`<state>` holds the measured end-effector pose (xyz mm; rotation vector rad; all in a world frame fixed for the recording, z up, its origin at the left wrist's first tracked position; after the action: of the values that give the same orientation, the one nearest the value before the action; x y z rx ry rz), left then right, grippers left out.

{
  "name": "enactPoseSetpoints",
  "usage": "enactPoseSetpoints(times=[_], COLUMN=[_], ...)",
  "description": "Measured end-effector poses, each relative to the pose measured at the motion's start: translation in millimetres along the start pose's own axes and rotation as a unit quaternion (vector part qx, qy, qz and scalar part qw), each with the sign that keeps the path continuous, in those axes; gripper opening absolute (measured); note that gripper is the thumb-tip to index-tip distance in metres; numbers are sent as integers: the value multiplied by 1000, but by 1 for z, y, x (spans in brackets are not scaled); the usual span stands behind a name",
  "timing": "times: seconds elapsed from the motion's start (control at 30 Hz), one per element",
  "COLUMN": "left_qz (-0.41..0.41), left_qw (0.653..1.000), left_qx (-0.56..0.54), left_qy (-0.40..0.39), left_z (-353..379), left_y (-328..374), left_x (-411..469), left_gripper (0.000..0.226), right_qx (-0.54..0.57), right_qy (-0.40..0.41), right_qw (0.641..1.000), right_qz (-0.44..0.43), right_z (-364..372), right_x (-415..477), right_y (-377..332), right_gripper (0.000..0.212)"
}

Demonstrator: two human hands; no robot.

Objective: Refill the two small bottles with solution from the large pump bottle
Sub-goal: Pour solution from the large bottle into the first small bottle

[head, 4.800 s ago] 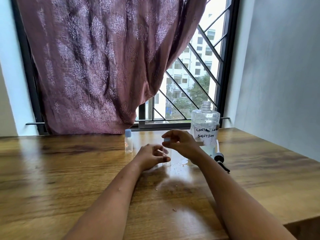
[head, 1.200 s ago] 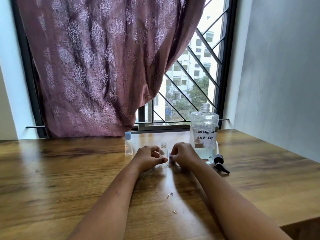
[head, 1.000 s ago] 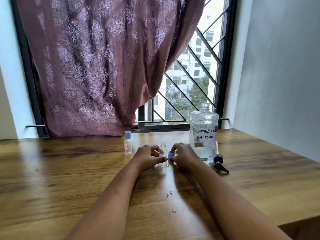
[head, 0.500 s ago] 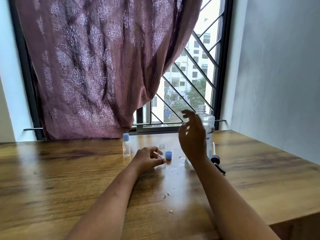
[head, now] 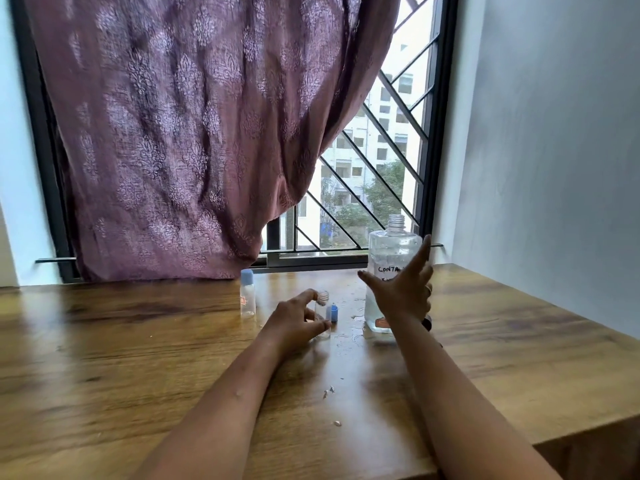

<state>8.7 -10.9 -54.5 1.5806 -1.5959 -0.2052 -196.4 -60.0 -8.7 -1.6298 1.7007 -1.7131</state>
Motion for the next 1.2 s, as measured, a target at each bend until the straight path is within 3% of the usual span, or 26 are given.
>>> enactPoseSetpoints(times=[0.1, 0.23, 0.4, 0.67, 1.2], left_qz=[-3, -7, -8, -7, -3], left_qw=[999, 996, 995, 994, 993], left_qx=[51, 80, 93, 100, 108], left_qy=[15, 28, 30, 39, 40], left_z=[-4, -7, -8, -12, -12], left_y=[-2, -2, -4, -6, -5], left_x=[0, 0, 2, 3, 2], left_gripper=[33, 36, 37, 38, 40], right_qx=[35, 26, -86, -264, -249], right_qy=[-22, -5, -16, -20, -42], right_qw=[999, 996, 982, 925, 909], right_qz=[16, -82, -170, -272, -332], right_z=[2, 2, 14, 33, 48], right_x=[2, -2, -9, -15, -22], right_y=[4, -16, -31, -23, -27], right_gripper=[116, 103, 96, 93, 92])
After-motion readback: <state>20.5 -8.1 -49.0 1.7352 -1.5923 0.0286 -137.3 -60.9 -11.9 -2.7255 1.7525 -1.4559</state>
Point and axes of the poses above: each hand's wrist, its own x-axis towards the middle knuckle, its own z-axis out of the palm, y = z × x, the point moved 10 cm from there along x, towards the middle knuckle, and after that the axes turned 7 degrees about y, right-handed, at the moved point
